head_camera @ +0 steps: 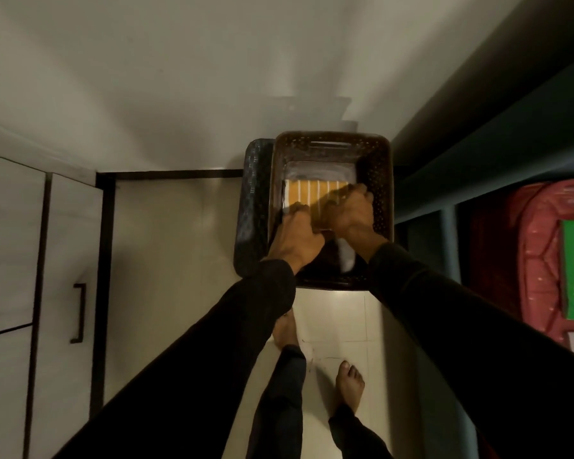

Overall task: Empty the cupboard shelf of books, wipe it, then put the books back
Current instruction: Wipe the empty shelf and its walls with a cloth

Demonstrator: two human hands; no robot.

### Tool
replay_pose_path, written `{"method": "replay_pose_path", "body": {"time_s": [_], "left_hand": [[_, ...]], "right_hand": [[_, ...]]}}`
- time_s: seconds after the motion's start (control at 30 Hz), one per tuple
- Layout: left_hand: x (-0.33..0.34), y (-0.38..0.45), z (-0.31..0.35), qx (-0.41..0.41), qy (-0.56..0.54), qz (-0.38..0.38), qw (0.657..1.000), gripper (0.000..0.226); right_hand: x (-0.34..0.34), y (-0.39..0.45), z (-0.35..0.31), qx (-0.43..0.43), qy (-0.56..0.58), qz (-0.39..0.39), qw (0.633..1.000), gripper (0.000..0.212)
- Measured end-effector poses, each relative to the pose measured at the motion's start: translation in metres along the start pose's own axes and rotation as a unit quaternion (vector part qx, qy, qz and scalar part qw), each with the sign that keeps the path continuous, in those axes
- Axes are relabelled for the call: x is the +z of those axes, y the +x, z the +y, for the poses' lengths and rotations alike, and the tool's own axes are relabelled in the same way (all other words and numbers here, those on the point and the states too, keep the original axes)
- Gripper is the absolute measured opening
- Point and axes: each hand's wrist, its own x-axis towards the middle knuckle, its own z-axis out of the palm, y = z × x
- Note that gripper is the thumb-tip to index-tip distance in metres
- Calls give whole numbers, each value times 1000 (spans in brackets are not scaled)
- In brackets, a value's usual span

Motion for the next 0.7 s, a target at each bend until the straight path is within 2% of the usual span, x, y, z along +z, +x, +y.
{"method": "replay_pose_path", "body": {"time_s": [0.1, 0.17, 0.23, 0.33, 0.47, 0.57, 0.7], "left_hand": [[-1, 0, -1, -7, -41, 8, 999, 29], [-3, -1, 2, -11, -72, 5, 997, 24], [-6, -3, 4, -14, -100, 2, 995, 20], [-7, -11, 7, -20, -121, 1, 992, 22], [-14, -34, 14, -34, -174, 13, 984, 32], [-22, -59, 23, -44, -203, 35, 978, 35], [-30, -92, 29, -45, -218, 53, 973, 37]], "right_hand": [[9, 10, -8, 69, 63, 18, 995, 69], [10, 13, -13, 118, 115, 36, 986, 57], [10, 14, -8, 123, 136, -10, 983, 49], [-2, -1, 2, 52, 103, -39, 993, 43], [-30, -44, 1, -55, 122, -53, 990, 25], [-53, -78, 0, -91, 159, -92, 979, 10], [-81, -124, -3, -118, 231, -130, 957, 12]]}}
